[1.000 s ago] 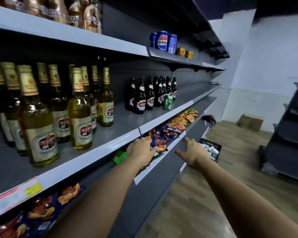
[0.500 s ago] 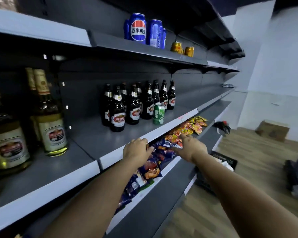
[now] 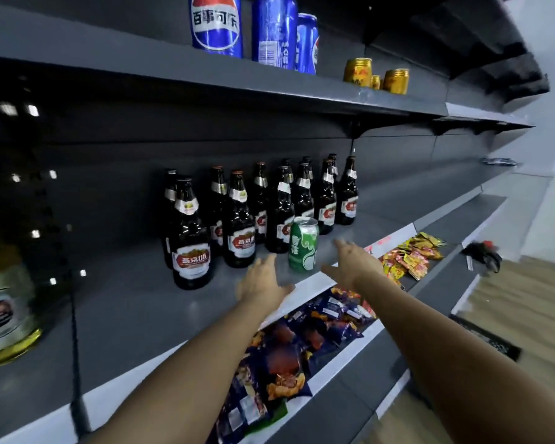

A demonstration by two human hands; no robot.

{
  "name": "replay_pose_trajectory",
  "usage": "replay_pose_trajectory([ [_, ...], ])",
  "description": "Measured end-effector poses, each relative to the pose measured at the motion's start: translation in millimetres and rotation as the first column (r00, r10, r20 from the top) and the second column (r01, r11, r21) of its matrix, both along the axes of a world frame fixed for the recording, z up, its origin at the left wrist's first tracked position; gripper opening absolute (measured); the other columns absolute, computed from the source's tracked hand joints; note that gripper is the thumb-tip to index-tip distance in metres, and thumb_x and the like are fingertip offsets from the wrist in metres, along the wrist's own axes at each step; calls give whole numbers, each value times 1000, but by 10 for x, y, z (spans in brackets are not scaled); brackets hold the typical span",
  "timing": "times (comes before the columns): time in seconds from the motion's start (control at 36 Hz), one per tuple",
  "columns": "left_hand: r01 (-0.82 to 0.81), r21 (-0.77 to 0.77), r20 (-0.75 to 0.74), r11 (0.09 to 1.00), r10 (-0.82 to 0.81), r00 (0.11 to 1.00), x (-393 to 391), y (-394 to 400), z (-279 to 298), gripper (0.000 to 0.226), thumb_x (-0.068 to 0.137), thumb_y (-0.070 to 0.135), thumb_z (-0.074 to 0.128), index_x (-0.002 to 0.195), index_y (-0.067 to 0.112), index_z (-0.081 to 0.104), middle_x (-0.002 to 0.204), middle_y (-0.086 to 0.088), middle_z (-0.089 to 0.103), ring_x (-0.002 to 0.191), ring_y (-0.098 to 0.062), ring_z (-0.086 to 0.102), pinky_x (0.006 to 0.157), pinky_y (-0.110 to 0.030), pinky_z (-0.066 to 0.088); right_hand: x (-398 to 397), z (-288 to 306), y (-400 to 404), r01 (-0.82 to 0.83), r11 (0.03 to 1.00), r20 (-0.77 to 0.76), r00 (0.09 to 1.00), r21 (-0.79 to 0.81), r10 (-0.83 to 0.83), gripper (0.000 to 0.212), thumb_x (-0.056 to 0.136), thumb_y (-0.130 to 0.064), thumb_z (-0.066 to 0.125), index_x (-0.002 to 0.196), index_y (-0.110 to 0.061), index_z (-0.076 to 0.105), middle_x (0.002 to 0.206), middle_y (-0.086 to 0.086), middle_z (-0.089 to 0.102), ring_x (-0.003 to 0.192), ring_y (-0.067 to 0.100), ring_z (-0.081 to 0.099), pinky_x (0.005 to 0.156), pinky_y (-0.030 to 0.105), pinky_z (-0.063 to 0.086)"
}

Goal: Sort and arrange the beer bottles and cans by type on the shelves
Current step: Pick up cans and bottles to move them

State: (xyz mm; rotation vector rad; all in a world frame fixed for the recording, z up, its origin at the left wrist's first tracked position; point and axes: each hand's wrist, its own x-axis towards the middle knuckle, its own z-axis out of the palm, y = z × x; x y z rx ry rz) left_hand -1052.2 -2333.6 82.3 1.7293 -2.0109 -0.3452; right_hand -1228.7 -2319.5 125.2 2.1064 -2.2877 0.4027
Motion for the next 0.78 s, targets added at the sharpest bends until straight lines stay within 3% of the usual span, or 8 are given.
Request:
replay_pose_trajectory([
  [0.14,10,36,-103,999,-6,995,-226,-495,-40,84,84,48,69,148,18,25,148,-5,37,134,-25,38,96,-37,41,38,38,-531,-26,1000,88,996,-12,27,75,90,-58,53,146,-17,24,146,11,39,129,33,45,99,46,46],
  [0.25,-18,66,-208,998,32,978,-415,-770,-43,87,74,49,77,142,15,34,137,-8,51,123,-29,48,95,-38,46,60,37,-871,-78,995,99,992,-56,83,86,87,-65,51,152,-24,11,149,8,35,129,32,45,96,47,47],
  [0.33,-21,142,-283,990,61,957,-526,-884,-70,87,76,42,78,144,17,29,135,-10,52,119,-30,52,90,-37,47,74,26,-1027,-122,991,102,987,-49,126,91,87,-68,48,154,-25,4,154,6,29,131,30,44,92,43,45],
  [0.42,-33,183,-359,983,98,928,-595,-959,-89,85,79,34,76,145,18,27,134,-10,52,118,-31,52,86,-35,47,62,5,-1124,-150,987,121,980,-56,156,89,86,-69,48,153,-22,12,150,7,37,128,29,47,91,41,45],
  [0.53,-92,178,-412,980,159,897,-663,-932,-85,73,79,30,76,141,22,36,130,-6,56,117,-27,54,80,-29,43,3,-17,-1171,-245,964,173,950,-105,260,77,88,-61,53,143,-13,29,140,12,48,121,30,52,86,37,45],
  [0.64,-206,99,-420,974,228,879,-650,-737,-42,81,76,38,79,144,25,36,128,-4,59,116,-26,56,87,-35,50,-6,59,-1120,-344,927,217,903,-151,371,75,88,-60,55,143,-16,30,135,12,53,118,31,54,83,36,45],
  [0.78,-356,43,-496,933,329,803,-506,-332,88,83,77,36,79,146,23,35,130,-3,58,116,-25,55,84,-33,49,223,222,-890,-475,863,245,827,-175,505,69,86,-58,59,133,-16,31,122,9,58,109,33,58,76,35,41],
])
